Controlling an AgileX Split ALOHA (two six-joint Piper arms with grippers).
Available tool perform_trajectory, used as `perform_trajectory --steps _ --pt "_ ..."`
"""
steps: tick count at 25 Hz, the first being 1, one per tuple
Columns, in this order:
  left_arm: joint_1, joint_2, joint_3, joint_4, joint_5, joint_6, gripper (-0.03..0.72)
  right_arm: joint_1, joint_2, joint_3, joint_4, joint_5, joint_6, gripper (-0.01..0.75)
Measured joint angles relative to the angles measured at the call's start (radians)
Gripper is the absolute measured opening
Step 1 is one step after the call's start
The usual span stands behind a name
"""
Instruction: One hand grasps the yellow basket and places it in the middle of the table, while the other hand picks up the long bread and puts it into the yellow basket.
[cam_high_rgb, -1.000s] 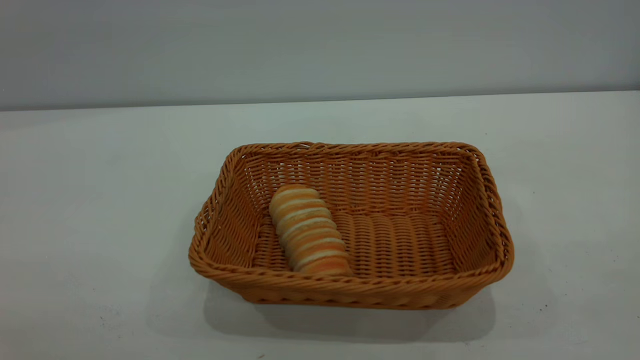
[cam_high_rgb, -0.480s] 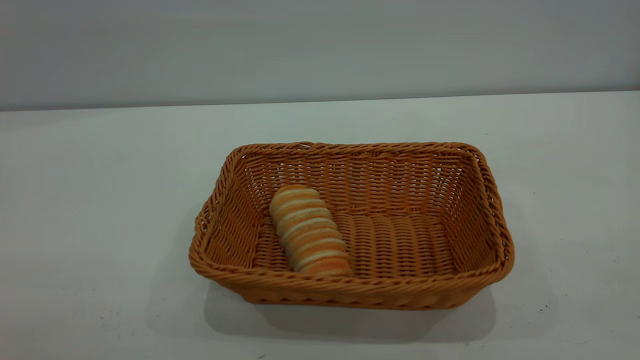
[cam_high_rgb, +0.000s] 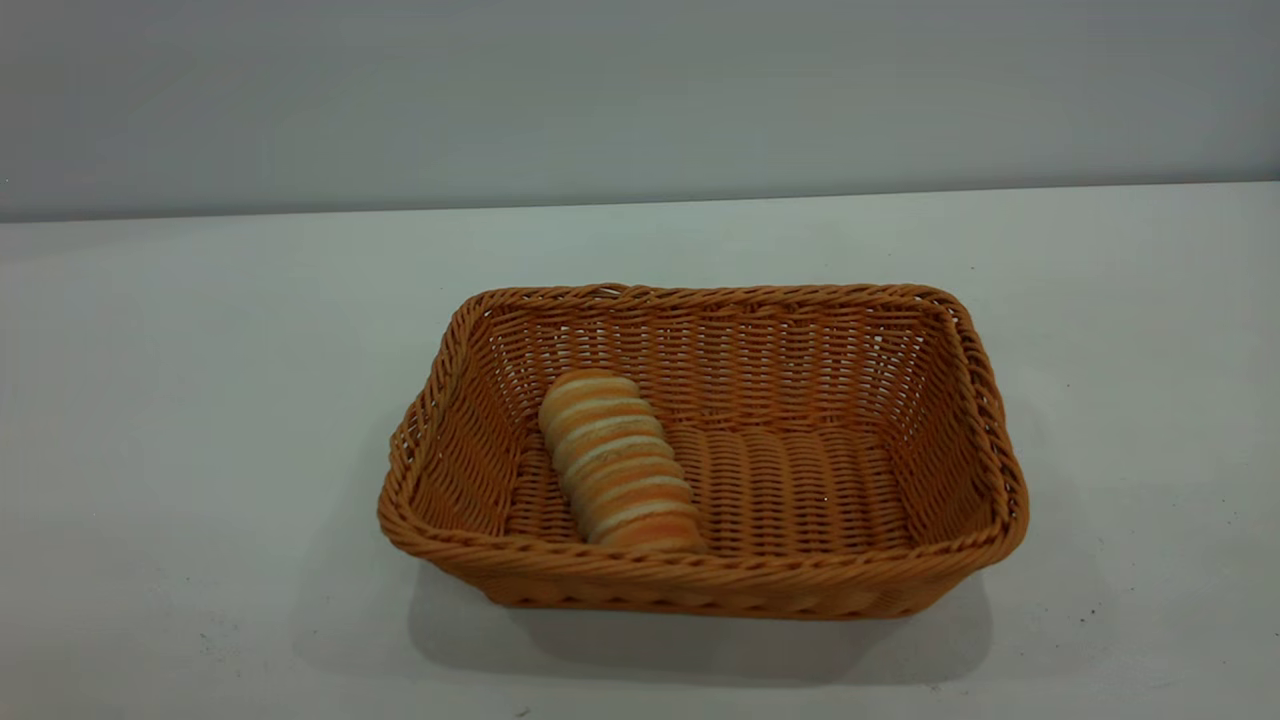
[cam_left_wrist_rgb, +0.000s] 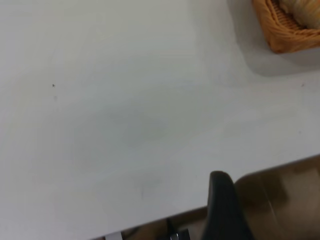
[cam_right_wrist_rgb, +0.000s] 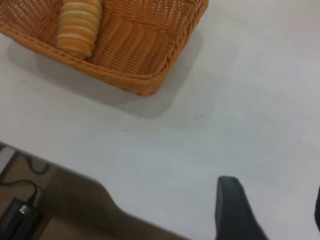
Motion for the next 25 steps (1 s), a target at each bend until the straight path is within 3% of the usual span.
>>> perform_trajectory --steps 11,25 --pt "0.026 -0.120 0.000 0.000 0.002 0.000 0.538 -0.261 0.000 0.000 0.004 0.000 0.000 0.368" --pt "0.027 -0.121 0.000 0.000 0.002 -0.001 0.538 -0.257 0.000 0.000 0.006 0.000 0.000 0.368"
